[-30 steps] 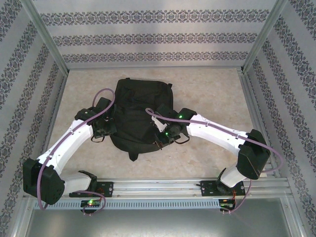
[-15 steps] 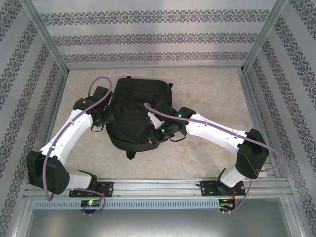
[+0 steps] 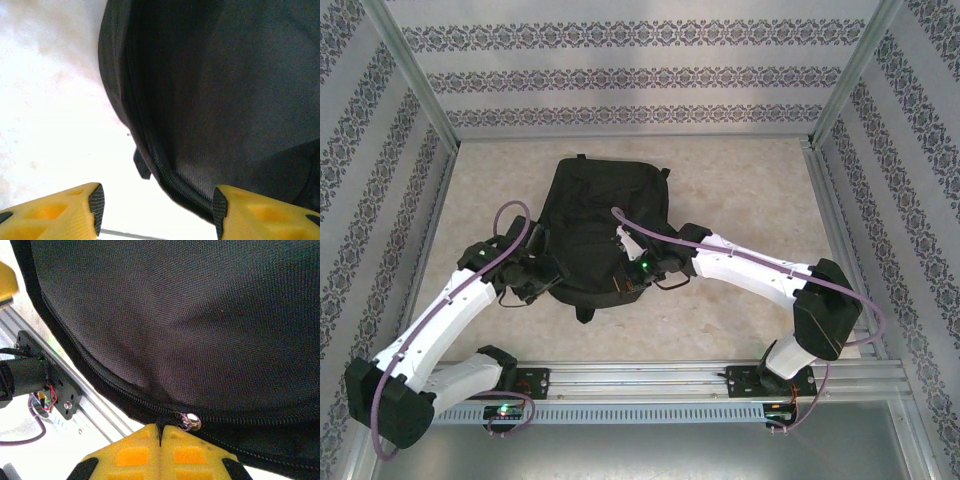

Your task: Pack the student bag

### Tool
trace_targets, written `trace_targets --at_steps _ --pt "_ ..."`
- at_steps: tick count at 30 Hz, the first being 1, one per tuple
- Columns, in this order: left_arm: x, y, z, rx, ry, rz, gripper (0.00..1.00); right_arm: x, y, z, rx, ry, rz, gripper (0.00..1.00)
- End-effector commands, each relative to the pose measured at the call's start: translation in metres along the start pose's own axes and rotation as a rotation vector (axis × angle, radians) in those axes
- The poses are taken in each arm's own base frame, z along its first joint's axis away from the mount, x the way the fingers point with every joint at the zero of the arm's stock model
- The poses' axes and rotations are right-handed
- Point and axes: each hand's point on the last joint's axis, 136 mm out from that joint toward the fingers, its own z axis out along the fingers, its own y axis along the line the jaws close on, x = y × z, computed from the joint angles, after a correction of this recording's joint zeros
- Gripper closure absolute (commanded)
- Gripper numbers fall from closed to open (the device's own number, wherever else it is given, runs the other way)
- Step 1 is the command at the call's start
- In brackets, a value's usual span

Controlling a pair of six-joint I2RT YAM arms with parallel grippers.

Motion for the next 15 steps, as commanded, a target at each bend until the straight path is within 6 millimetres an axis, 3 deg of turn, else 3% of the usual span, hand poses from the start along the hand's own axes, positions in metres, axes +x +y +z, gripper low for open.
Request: trace_targets --at_steps 1,8,15 --pt "0.013 -0.007 0.01 0.008 0.044 -0.089 0.4 -0.003 0.005 0.006 -0.032 -0.006 0.008 1.0" --pt "0.016 -0.02 0.028 0.021 0.061 -0.084 0.46 0.0 0.003 0.006 -0.026 -0.005 0.011 1.0" --pt "0.015 -0.016 0.043 -0.002 0.062 -0.059 0.71 0.007 -0.003 0.008 -0.005 0.016 0.009 1.0"
